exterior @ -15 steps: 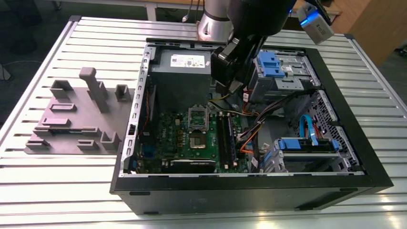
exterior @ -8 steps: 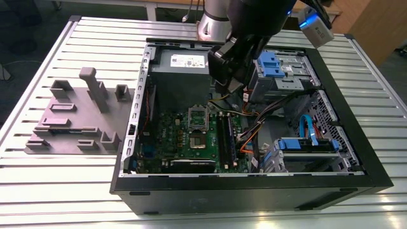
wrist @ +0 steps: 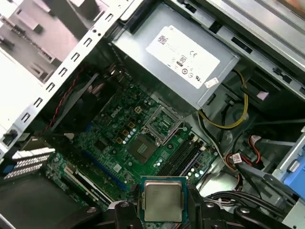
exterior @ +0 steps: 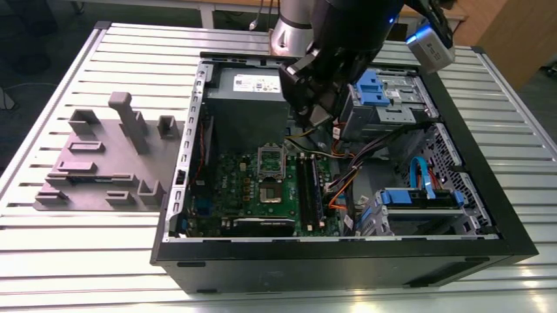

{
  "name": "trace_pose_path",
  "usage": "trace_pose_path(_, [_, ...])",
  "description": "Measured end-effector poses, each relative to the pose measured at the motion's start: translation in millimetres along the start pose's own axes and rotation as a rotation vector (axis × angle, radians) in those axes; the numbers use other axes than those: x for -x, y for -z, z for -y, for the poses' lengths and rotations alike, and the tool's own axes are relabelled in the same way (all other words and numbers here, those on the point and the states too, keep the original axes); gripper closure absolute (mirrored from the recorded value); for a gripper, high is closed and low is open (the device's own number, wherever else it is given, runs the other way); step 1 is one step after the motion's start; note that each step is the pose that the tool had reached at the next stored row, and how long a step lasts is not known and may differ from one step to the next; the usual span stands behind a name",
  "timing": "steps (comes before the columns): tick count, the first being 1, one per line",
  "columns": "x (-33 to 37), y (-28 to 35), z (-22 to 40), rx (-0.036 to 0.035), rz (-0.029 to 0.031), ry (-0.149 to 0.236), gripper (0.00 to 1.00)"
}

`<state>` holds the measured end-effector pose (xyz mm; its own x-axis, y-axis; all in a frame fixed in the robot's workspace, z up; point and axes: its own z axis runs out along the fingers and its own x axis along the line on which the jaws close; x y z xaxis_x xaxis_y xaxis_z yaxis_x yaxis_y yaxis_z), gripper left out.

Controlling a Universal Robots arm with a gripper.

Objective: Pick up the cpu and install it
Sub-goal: 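Place the cpu into insertion slot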

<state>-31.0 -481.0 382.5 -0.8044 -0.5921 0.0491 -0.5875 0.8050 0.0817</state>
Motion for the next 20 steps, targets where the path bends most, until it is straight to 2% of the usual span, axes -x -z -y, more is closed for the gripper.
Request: trace_pose_path(20, [0.1, -2.9, 0.2, 0.0179, 0.0298, -0.362, 0.53])
